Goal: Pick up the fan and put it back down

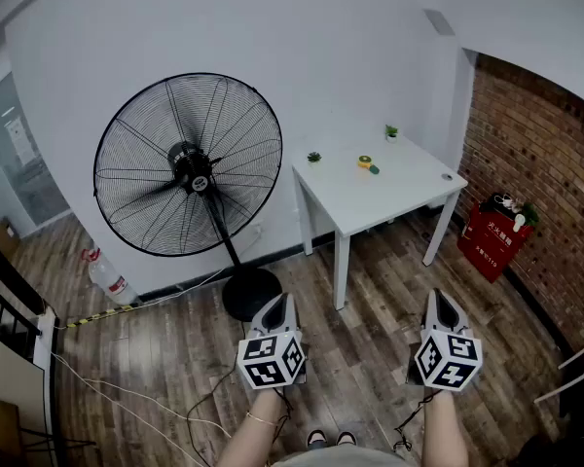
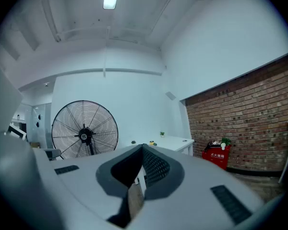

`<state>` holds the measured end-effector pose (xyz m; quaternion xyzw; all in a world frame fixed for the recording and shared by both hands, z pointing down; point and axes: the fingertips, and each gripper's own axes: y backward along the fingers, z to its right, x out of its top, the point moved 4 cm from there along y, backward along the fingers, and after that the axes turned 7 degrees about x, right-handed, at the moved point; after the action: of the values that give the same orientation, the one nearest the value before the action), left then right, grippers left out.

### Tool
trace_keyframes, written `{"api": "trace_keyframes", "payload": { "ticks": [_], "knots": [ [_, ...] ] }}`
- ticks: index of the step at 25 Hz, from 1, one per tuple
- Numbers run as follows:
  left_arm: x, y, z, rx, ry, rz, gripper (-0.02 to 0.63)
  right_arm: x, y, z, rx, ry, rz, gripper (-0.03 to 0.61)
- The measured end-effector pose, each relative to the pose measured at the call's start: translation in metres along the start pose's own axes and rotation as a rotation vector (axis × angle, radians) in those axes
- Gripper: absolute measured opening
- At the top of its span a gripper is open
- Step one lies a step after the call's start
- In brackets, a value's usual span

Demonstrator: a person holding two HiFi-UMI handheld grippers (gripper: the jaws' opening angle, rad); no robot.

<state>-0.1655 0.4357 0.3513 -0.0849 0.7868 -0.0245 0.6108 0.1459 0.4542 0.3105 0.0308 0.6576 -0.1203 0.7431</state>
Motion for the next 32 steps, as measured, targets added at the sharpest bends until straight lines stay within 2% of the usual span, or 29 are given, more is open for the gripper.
{"api": "trace_keyframes", "payload": {
  "ticks": [6,11,22,24,28,32],
  "knots": [
    [-0.003,-0.007,-0.001,-0.003,0.001,0.002,0.011,-0.004,-0.007,-0.001,0.005,0.0,0.005,0.0],
    [-0.009,-0.01,-0.006,0.004,0.01,-0.006,0.011,-0.016,-0.014,0.006,-0.004,-0.056,-0.013,0.0],
    [-0.01,-0.019,-0.015,0.016,0.007,-0.015,0.011,-0.014,-0.026,0.004,-0.007,-0.017,-0.004,0.003],
    [-0.009,-0.02,-0.016,0.017,0.004,-0.013,0.011,-0.013,-0.027,0.003,0.005,-0.016,-0.001,0.072],
    [-0.008,-0.023,-0.016,0.016,-0.002,-0.013,0.011,-0.012,-0.029,0.002,0.0,-0.007,0.004,0.092],
    [-0.006,-0.026,-0.021,0.022,0.0,-0.013,0.011,-0.01,-0.033,0.0,-0.013,0.006,0.005,0.144]
  ]
}}
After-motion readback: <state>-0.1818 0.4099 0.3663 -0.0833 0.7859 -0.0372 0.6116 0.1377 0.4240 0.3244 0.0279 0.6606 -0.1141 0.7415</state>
